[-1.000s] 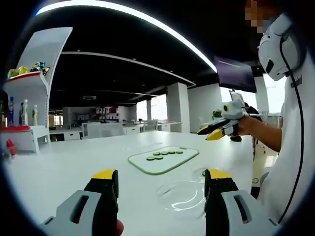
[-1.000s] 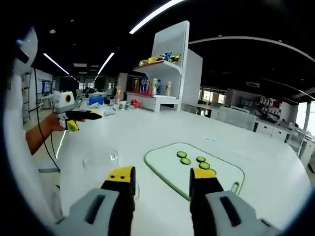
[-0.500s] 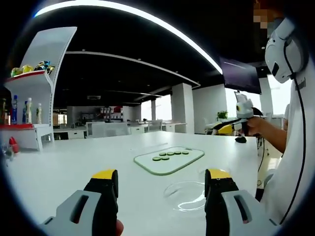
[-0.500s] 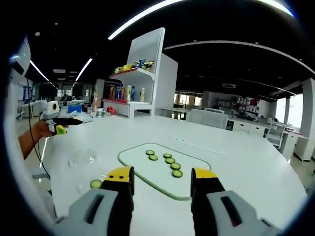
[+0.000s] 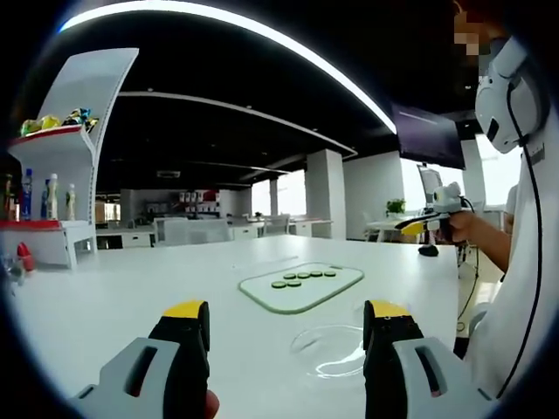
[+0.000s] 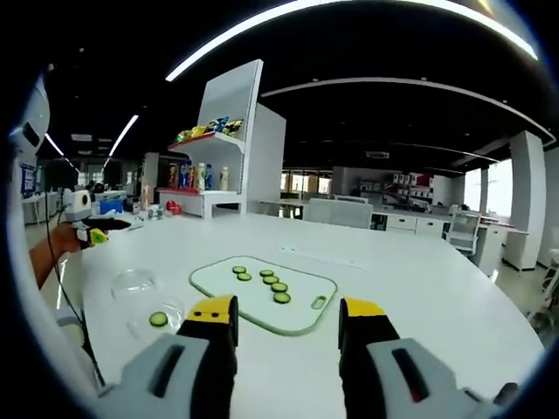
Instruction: Open the petri dish lid, add cucumber slices into the petri dish, and close the lid
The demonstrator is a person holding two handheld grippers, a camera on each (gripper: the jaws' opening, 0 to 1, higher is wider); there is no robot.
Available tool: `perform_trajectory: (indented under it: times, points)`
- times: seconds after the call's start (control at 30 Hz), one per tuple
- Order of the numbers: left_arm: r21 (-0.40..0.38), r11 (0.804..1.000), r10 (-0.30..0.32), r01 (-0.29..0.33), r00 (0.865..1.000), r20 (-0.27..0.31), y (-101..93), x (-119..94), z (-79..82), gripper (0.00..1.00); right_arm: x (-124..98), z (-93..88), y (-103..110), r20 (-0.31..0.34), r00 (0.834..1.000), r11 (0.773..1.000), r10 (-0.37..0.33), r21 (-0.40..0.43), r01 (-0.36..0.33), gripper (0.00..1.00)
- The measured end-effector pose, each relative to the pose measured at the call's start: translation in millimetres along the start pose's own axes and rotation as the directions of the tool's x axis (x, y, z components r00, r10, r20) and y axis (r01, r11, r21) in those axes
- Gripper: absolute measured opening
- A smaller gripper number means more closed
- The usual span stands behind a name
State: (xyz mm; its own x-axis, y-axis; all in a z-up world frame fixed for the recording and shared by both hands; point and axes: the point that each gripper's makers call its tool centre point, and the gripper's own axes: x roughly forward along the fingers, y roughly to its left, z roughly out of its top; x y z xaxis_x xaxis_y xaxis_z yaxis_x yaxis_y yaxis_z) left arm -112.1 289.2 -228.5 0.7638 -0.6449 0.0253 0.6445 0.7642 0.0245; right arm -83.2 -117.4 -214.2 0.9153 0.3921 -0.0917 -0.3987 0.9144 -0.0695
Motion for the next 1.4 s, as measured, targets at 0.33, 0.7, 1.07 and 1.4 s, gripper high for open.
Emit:
perform_trajectory:
  times: [0.33,0.7,1.07,1.4]
  points:
    - [0.003,1.000,-0.005,0.005,1.000,0.007,-3.5,-0.4,2.6,0.72,-34.2,2.5,-24.5,0.043,0.996,0.997,-0.080,0.006,0.080,0.47]
    - [0.007,1.000,0.002,-0.002,1.000,0.019,-4.7,-3.4,6.4,0.71,-65.7,-1.8,-38.1,0.060,0.988,0.989,-0.144,0.034,0.142,0.48]
    - [0.008,1.000,0.030,-0.030,0.999,0.034,-4.9,-14.9,11.6,0.72,-86.2,-3.9,-45.1,0.089,0.981,0.983,-0.175,0.069,0.169,0.49]
    - [0.010,0.999,0.052,-0.053,0.998,0.038,-5.0,-27.1,14.2,0.71,-90.0,-4.1,-45.4,0.105,0.979,0.982,-0.174,0.088,0.165,0.51]
